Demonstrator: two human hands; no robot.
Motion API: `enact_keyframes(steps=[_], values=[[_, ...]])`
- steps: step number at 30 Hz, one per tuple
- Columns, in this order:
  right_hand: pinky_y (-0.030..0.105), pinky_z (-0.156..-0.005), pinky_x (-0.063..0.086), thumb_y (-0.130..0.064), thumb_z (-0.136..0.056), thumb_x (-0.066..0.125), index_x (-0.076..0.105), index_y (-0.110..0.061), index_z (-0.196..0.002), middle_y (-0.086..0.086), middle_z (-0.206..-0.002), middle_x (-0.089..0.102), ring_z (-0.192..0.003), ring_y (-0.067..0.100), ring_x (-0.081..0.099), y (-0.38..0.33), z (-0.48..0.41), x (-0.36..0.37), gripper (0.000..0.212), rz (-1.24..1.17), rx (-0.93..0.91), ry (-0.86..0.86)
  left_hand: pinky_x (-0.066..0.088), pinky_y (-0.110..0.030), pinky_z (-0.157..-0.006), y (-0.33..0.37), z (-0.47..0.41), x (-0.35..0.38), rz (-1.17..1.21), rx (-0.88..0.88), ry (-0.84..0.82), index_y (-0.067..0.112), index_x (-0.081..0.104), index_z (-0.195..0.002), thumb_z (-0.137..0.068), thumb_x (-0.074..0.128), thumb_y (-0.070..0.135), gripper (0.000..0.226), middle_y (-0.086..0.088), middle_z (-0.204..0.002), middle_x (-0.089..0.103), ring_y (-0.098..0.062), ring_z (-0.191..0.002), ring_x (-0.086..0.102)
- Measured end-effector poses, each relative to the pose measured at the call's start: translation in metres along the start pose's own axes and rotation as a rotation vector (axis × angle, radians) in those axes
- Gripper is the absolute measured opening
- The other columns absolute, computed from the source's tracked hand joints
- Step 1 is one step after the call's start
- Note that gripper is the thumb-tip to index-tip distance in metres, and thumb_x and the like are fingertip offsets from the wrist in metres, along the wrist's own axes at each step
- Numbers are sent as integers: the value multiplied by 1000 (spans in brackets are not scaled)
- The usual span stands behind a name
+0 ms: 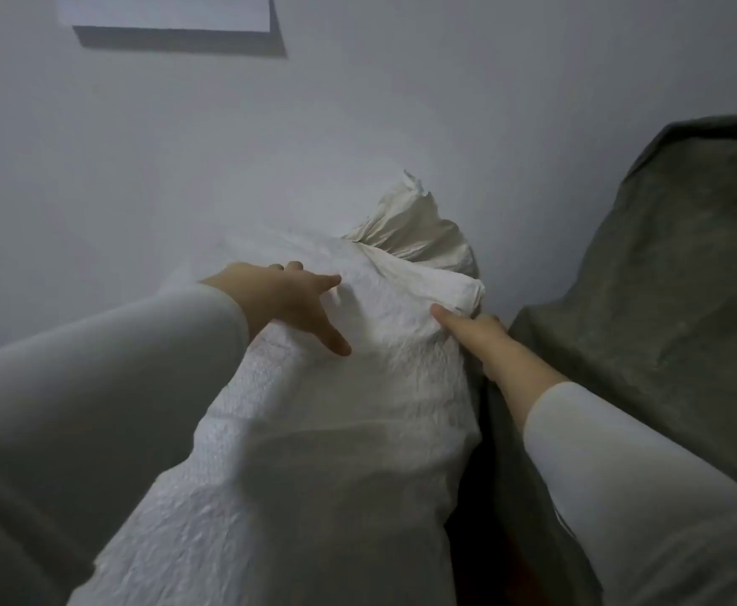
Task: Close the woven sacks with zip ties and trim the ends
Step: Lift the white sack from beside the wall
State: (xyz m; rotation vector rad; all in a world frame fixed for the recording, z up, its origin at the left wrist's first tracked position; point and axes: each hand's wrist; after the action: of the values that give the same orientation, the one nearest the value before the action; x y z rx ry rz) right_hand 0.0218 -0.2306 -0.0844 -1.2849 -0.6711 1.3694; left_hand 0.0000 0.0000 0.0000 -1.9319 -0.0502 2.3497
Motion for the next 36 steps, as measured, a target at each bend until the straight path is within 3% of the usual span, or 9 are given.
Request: enact_keyframes(steps=[6, 8, 10, 14, 18, 24, 30, 33, 36], values=[[51, -104, 37, -81, -11, 71, 25, -21, -145, 6, -146, 36, -126, 33, 44, 30, -84, 24, 154, -166, 189, -71, 21, -56, -112, -21, -10, -3, -34, -135, 40, 43, 7, -145, -48, 50, 91, 116, -5, -155, 14, -33, -142, 14], [48, -100, 43, -66, -30, 80, 31, -12, -142, 12, -142, 41, -122, 33, 48, 28, -90, 34, 134, -142, 151, -49, 23, -55, -111, -30, -15, 0, -12, -195, 62, 38, 14, -144, -52, 41, 92, 109, -9, -153, 19, -36, -139, 20], [45, -97, 47, -41, -68, 75, 41, -3, -135, 16, -135, 48, -116, 34, 53, 13, -58, 37, 84, -77, 101, 37, 23, -53, -111, -40, -19, 4, 11, -263, 114, 34, 19, -143, -64, 39, 86, 97, -11, -150, 22, -38, -137, 22], [36, -88, 47, -15, -84, 63, 51, 1, -124, 18, -126, 57, -112, 35, 57, 7, -47, 38, 44, 25, 44, 197, 24, -51, -111, -61, -24, 13, 18, -355, 158, 26, 27, -141, -74, 35, 79, 86, -14, -146, 28, -38, -135, 23], [39, -88, 48, -10, -89, 55, 53, 6, -120, 23, -123, 58, -110, 38, 58, 4, -38, 35, 35, -3, 41, 334, 24, -51, -111, -79, -23, 13, 118, -425, 179, 21, 25, -141, -79, 36, 75, 82, -15, -147, 26, -38, -135, 25], [32, -84, 49, -13, -85, 64, 57, -1, -116, 13, -116, 61, -100, 28, 60, -12, -12, 40, 35, -545, 151, 411, 21, -50, -113, -107, -29, 13, 234, -507, 182, 14, 12, -146, -82, 35, 71, 88, -18, -151, 21, -39, -138, 24], [34, -86, 47, 2, -86, 54, 58, 0, -117, 8, -108, 57, -91, 22, 53, -62, 36, 63, 32, -925, 30, 370, 20, -47, -115, -155, -18, 12, 354, -530, 194, 10, 12, -147, -78, 33, 77, 98, -16, -152, 21, -36, -140, 22], [31, -71, 49, 2, -78, 51, 61, -5, -82, 6, -93, 60, -80, 23, 56, -90, 61, 81, 13, -1027, -18, 366, 20, -44, -115, -188, -6, 8, 353, -539, 191, 9, 20, -146, -84, 26, 72, 89, -16, -151, 24, -36, -140, 21], [22, -51, 36, -2, -68, 46, 32, -17, -53, -1, -64, 43, -54, 19, 43, -107, 79, 95, 26, -1111, -66, 401, 18, -44, -116, -226, 3, 9, 409, -520, 174, 12, 30, -144, -87, 22, 70, 81, -15, -152, 25, -35, -141, 19]])
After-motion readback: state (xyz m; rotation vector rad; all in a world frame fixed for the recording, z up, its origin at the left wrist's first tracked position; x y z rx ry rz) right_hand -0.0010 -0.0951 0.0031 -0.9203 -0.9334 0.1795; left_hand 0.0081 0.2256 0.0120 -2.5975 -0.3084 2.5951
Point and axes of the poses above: each hand's wrist, its own z-axis away from the middle knuckle, its own x-axis out of the palm, y = z × x
